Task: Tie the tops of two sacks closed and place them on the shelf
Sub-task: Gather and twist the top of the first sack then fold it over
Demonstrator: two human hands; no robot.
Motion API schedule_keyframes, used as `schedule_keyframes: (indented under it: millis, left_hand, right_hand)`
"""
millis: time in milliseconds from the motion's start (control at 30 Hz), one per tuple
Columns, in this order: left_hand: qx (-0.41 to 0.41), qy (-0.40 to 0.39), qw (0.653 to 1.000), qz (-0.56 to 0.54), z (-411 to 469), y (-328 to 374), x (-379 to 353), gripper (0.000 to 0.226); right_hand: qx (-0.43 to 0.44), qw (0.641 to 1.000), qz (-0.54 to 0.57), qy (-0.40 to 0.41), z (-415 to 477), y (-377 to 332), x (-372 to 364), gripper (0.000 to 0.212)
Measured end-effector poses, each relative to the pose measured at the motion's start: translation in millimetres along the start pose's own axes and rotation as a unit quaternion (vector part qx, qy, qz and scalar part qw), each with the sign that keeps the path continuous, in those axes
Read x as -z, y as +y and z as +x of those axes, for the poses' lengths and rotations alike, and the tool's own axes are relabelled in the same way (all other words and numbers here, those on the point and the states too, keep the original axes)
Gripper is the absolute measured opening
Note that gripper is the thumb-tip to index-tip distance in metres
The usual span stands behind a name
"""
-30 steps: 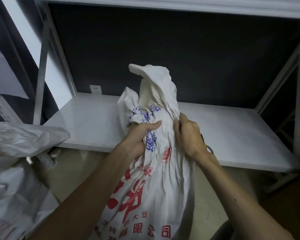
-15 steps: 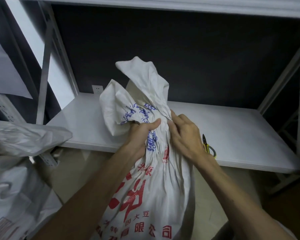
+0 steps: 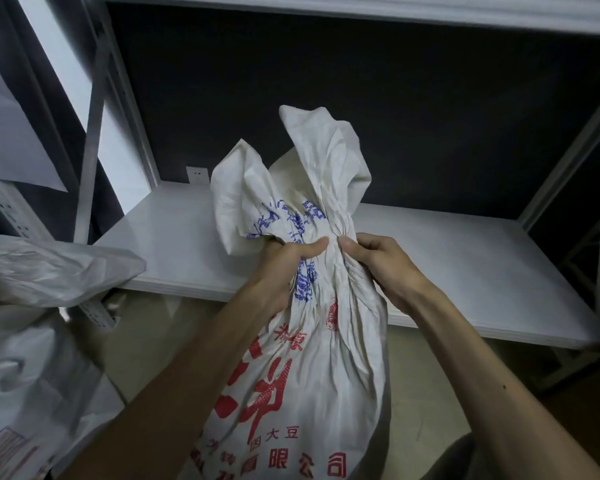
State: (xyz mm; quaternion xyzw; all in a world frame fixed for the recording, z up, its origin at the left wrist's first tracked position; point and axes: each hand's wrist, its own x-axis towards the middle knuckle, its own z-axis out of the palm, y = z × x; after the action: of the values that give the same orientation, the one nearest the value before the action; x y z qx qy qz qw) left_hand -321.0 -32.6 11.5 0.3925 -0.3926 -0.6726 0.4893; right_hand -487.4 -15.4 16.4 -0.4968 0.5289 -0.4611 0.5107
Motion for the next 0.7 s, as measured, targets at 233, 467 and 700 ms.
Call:
schedule_keyframes:
  millis: [233,467,700]
  left_hand:
    - [-0.007,0.006,1.0,0.003,-11,2,-10,0.04]
    - [-0.007,0.031,0.999,-0.007,-11,4,-6,0.043]
    - [-0.018,0.054,0.998,-0.013,-10,6,-3,0.045]
  right_hand:
    - [0.208,0.868,-0.381,0.241,2,17,-3,0.038]
    - [0.251,0.844,-0.436,0.186,-5,16,-17,0.026]
    - [0.05,0.997,-0.035,0.038,-8,-3,-5,0.036]
